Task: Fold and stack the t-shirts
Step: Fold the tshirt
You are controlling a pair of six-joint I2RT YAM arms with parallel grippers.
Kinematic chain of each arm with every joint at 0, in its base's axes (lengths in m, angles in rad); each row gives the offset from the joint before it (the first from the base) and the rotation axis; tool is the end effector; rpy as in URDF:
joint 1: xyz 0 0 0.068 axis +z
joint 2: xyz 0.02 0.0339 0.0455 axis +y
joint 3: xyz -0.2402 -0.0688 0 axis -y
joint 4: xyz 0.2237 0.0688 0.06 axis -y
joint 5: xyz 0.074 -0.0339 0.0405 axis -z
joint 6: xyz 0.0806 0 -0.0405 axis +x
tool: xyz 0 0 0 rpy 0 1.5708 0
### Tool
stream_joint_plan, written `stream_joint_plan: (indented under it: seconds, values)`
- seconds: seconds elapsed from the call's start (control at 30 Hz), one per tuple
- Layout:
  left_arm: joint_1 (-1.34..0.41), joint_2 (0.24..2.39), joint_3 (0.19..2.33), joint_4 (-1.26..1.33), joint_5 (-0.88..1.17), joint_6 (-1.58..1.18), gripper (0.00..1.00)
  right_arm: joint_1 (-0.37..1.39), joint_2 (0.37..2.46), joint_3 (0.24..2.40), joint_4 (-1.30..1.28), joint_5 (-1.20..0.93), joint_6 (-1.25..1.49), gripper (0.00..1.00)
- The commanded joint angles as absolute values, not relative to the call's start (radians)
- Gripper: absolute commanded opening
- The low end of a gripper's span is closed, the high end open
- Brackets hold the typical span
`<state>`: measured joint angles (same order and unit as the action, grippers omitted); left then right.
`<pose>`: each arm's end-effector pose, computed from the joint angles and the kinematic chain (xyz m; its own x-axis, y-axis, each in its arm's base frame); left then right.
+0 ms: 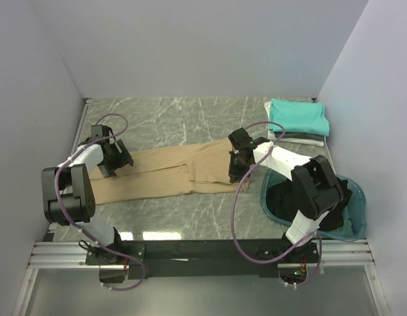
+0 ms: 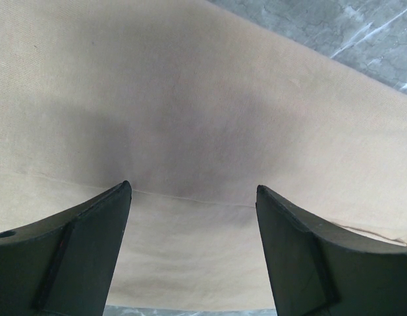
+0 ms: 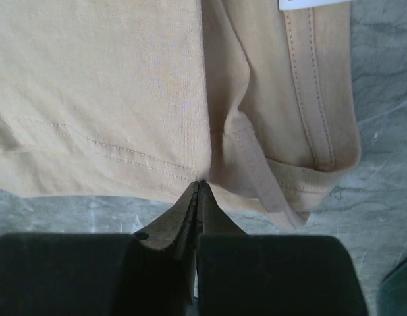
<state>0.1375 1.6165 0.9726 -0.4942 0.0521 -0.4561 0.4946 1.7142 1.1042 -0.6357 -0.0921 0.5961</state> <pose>0.3083 0.0384 0.1269 -0.7566 -0.5487 -0.3556 -0.4996 0.8360 -0.2271 0.2793 0.1591 0.1261 -0.9701 0.1120 -0.2154 0.0557 0.9663 0.2514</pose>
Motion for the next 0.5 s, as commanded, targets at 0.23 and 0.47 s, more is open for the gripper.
stream_joint_plan:
  seconds: [0.23,0.47]
  values:
    - [0.135,1.601,0.983,-0.489,0.054,-0.437,0.82,0.488,1.678,1.117,-0.703,-0.136,0.612,0.00]
    - [0.135,1.612,0.983,-0.486,0.057,-0.436,0.82,0.489,1.672,1.106,-0.710,-0.158,0.615,0.00]
